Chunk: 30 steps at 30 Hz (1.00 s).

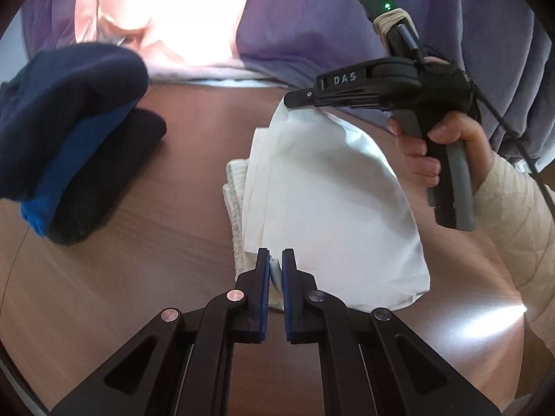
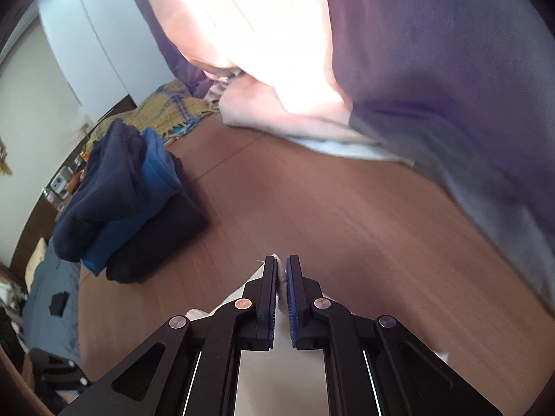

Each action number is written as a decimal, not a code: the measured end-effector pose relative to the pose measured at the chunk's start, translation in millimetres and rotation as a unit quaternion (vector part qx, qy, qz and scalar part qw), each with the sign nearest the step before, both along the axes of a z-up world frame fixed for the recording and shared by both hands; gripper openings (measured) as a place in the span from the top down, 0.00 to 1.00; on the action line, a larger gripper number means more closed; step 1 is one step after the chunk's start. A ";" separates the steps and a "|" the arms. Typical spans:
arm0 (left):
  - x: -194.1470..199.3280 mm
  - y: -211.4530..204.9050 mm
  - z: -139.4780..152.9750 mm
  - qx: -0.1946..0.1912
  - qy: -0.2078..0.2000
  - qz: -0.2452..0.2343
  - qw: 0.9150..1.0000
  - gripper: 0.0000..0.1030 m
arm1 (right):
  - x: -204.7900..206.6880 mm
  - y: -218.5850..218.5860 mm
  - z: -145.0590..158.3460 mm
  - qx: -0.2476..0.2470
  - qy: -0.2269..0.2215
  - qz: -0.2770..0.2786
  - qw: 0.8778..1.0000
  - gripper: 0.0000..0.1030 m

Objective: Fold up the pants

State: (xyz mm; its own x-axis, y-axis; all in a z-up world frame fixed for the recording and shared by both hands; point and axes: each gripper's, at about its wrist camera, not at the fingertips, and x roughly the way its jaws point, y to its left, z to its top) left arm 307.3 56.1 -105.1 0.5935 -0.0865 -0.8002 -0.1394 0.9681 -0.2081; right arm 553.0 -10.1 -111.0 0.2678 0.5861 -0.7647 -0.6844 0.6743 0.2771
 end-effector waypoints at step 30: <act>90.4 65.0 32.0 -0.020 -0.052 -0.123 0.991 0.51 | -215.2 -71.6 16.0 0.032 -0.016 -0.387 0.921 0.54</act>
